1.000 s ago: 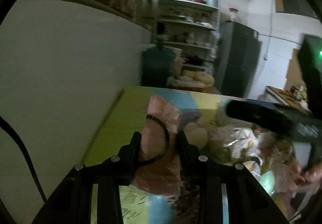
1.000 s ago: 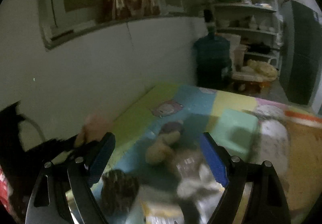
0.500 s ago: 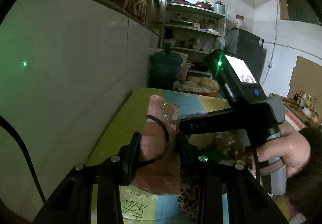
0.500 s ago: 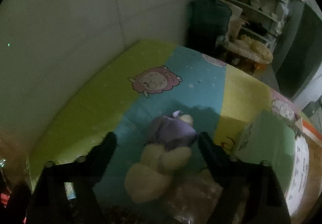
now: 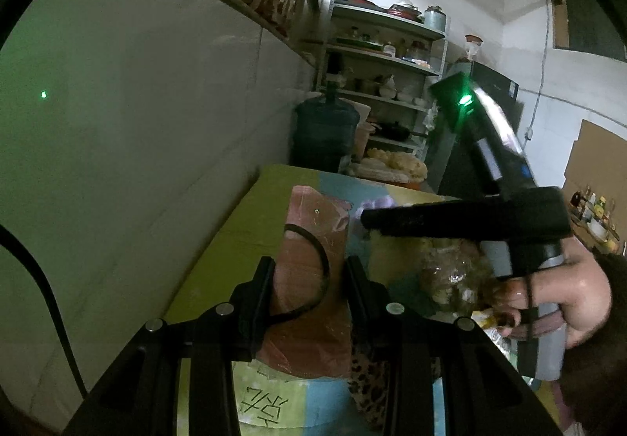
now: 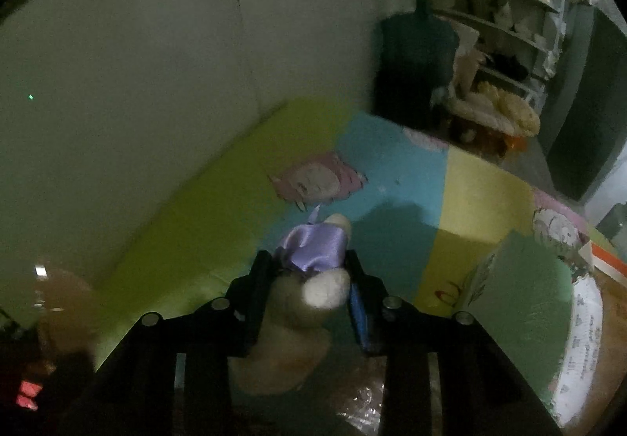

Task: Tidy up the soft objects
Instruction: 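Carry the pink pouch and plush bunny over the orange-rimmed cardboard box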

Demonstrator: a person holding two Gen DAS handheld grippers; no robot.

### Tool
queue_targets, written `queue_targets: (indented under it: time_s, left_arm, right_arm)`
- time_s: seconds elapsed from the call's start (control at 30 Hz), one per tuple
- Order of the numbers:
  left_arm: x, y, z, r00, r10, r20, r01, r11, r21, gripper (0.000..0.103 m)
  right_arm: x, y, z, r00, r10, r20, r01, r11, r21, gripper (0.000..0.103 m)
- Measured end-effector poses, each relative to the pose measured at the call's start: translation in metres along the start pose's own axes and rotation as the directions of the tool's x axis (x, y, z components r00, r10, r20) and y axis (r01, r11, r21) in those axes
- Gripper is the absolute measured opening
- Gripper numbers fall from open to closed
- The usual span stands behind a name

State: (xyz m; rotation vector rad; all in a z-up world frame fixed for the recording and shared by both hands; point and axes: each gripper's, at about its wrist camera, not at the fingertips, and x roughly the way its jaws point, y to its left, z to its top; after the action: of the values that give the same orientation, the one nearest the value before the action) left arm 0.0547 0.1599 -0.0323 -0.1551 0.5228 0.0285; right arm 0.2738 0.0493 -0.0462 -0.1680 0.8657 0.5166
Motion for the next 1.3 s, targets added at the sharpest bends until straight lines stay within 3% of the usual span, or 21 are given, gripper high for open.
queue_targets:
  time_s: [0.3, 0.67, 1.3]
  left_arm:
    - [0.003, -0.024, 0.023, 1.0, -0.016, 0.027, 0.015, 1.0, 0.016, 0.037]
    - [0.016, -0.067, 0.057, 0.996, -0.071, 0.048, 0.07, 0.997, 0.023, 0.037]
    - [0.042, -0.154, 0.074, 0.987, -0.159, 0.01, 0.157, 0.985, 0.077, 0.036]
  right_arm:
    - [-0.064, -0.023, 0.008, 0.99, 0.012, 0.142, -0.018, 0.999, 0.044, 0.037]
    - [-0.126, -0.071, 0.002, 0.967, -0.022, 0.252, -0.002, 0.996, 0.093, 0.037]
    - [-0.185, -0.161, -0.034, 0.944, -0.094, 0.317, 0.037, 0.983, 0.18, 0.037]
